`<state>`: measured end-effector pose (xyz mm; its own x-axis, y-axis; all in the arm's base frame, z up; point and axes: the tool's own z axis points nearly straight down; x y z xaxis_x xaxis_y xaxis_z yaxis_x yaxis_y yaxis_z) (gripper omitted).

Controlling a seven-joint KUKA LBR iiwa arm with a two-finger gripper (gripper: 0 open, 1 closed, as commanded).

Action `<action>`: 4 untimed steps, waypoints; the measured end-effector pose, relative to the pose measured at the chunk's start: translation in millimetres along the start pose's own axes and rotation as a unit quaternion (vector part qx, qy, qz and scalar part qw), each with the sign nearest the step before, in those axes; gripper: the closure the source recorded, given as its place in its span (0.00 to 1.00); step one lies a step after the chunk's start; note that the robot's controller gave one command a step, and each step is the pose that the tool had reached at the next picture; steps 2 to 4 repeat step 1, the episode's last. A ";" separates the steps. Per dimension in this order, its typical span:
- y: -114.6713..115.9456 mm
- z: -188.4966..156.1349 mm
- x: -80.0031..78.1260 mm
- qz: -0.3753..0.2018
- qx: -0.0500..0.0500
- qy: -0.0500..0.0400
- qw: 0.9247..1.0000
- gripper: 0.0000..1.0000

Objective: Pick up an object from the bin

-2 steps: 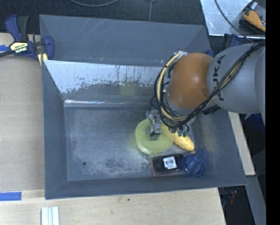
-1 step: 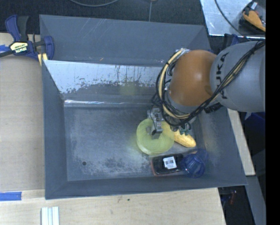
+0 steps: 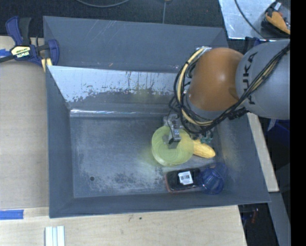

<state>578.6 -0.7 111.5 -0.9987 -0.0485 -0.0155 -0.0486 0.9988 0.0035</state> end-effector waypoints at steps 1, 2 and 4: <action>0.0 -39.2 -0.5 0.001 0.000 0.000 1.000 1.00; 0.0 -39.2 -0.5 0.001 0.000 0.000 1.000 1.00; 0.0 -39.2 -0.5 0.001 0.000 0.000 1.000 1.00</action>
Offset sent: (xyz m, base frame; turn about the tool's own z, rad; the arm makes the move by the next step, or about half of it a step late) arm -0.0004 0.0000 0.0229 0.0008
